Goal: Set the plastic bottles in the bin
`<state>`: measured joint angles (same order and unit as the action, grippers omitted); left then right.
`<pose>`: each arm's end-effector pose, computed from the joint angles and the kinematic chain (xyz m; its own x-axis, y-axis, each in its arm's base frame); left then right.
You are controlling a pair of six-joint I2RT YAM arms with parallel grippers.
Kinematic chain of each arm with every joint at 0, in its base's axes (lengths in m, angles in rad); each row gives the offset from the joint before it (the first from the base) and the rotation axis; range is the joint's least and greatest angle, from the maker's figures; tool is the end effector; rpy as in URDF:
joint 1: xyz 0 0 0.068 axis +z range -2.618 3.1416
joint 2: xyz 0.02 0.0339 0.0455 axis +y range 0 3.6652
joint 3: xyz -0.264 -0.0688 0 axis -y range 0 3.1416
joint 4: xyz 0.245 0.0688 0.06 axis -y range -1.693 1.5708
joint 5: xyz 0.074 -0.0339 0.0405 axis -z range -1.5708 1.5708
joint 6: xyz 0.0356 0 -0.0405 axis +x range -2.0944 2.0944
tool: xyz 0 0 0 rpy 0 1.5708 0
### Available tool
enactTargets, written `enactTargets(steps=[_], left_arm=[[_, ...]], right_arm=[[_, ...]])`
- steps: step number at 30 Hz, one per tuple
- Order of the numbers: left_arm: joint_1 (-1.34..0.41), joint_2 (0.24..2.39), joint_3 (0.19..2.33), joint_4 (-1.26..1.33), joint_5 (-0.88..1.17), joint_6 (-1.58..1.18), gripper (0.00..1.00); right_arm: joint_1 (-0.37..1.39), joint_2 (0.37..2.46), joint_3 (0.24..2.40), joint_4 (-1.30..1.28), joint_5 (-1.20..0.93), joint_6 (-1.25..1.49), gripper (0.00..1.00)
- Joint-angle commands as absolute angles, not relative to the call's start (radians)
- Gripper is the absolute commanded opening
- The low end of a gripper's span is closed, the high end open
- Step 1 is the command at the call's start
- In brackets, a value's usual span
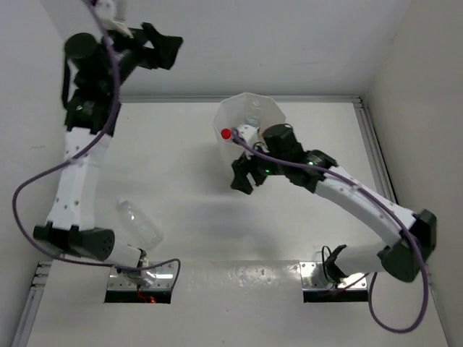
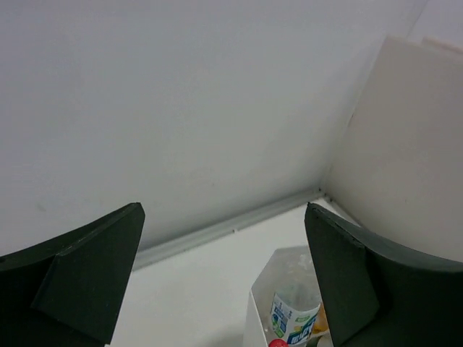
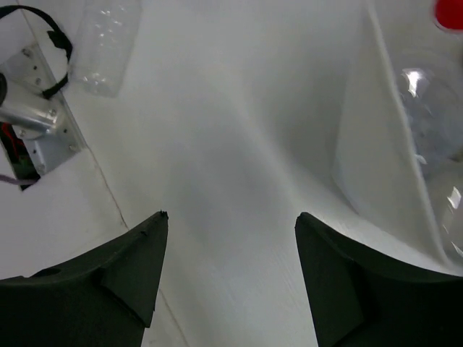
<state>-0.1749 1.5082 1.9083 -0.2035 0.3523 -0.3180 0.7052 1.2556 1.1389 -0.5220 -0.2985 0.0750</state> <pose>0.3042 -0.0662 0.5487 0.0274 -0.3029 -0.9526 0.5318 0.8114 -0.2426 0.2028 0.1864 0.3312 -0.5126 -0.3423 -0.7875 -0.7631 0.6021 0.2350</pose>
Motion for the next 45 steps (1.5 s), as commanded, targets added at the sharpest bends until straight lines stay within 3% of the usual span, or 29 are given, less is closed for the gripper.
enactTargets(steps=[1,5,14,30,43,45], left_arm=[[-0.147,1.298,1.921,-0.184,0.411,-0.365,1.00],[-0.138,1.119,1.812,-0.244,0.377,-0.316,1.00],[-0.044,0.896,1.649,-0.367,0.221,-0.304,1.00],[-0.035,0.887,1.577,-0.376,0.221,-0.304,1.00],[-0.008,0.905,1.595,-0.376,0.258,-0.334,1.00],[-0.008,0.905,1.595,-0.376,0.258,-0.334,1.00]], right_arm=[[0.811,1.424,1.250,-0.336,-0.269,0.176,0.70],[0.893,1.679,1.402,-0.265,-0.245,0.326,0.69],[1.118,2.089,1.742,-0.225,-0.138,0.488,0.90],[1.236,2.273,1.873,-0.164,-0.055,0.499,0.96],[1.261,2.405,1.862,-0.114,0.063,0.275,0.96],[1.241,2.382,1.822,-0.126,0.086,0.268,0.89]])
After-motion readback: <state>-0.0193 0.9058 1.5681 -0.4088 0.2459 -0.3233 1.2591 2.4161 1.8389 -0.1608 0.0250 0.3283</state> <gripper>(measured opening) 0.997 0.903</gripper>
